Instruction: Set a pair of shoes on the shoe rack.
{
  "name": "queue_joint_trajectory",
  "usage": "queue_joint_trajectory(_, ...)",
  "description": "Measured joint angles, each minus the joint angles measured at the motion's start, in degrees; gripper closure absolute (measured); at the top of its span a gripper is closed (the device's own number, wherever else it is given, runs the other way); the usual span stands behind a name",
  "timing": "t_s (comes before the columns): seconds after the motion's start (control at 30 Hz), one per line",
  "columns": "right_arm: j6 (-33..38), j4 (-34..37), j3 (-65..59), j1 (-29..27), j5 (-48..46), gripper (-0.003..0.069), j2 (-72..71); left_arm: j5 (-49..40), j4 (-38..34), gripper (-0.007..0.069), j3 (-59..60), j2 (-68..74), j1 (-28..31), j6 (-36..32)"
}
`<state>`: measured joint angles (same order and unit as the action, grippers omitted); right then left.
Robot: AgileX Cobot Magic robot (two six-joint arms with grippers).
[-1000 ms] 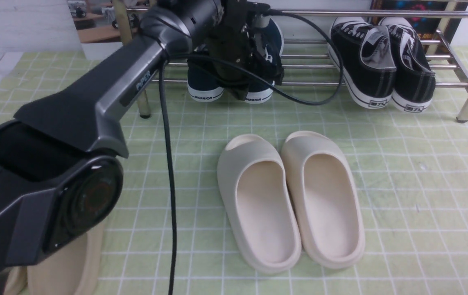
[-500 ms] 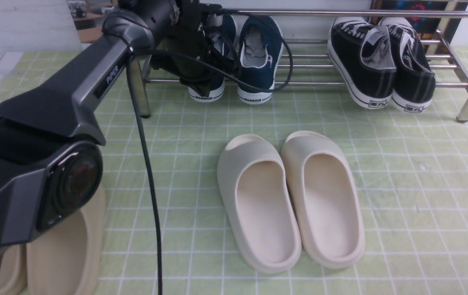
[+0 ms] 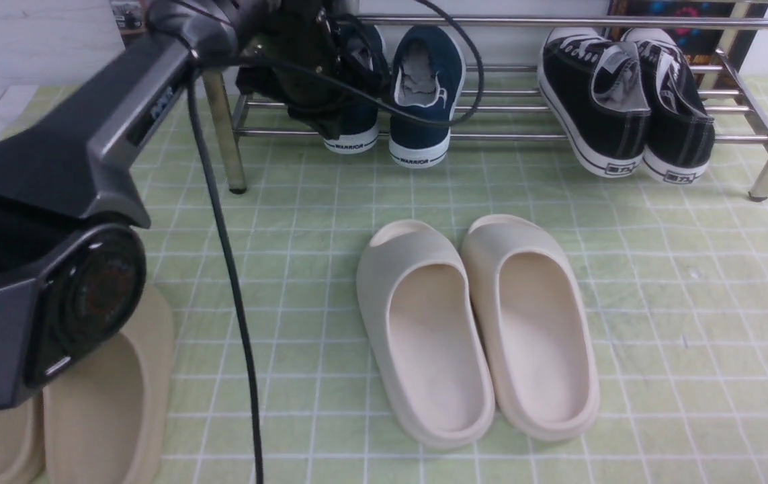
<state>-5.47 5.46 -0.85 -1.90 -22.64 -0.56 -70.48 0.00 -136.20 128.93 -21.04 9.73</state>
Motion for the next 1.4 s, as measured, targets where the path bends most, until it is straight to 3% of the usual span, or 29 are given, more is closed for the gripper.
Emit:
queue_joint_trajectory(0.2, 0.0, 0.0, 0.0, 0.0, 0.0, 0.0412, 0.0, -0.7, -1.5, 0.0638, 10.0, -16.3, 0.0, -1.1)
queue_joint_trajectory(0.4, 0.0, 0.0, 0.0, 0.0, 0.0, 0.0412, 0.0, -0.3, -3.9, 0.0638, 32.5, -39.7, 0.0, -2.9)
queue_joint_trajectory(0.57, 0.0, 0.0, 0.0, 0.0, 0.0, 0.0412, 0.0, 14.6, -3.1, 0.0638, 60.2, -62.1, 0.0, -3.2)
queue_joint_trajectory(0.7, 0.0, 0.0, 0.0, 0.0, 0.0, 0.0412, 0.0, 35.3, -2.6, 0.0638, 86.9, -84.1, 0.0, -3.2)
queue_joint_trajectory(0.87, 0.0, 0.0, 0.0, 0.0, 0.0, 0.0412, 0.0, 45.4, -3.7, 0.0638, 105.6, -100.7, 0.0, -0.9)
queue_joint_trajectory(1.17, 0.0, 0.0, 0.0, 0.0, 0.0, 0.0412, 0.0, 49.1, -6.4, 0.0638, 123.5, -122.2, 0.0, -1.3)
queue_joint_trajectory(1.4, 0.0, 0.0, 0.0, 0.0, 0.0, 0.0412, -0.1, 49.6, -1.1, 0.0638, 131.8, -129.5, 0.0, 0.1)
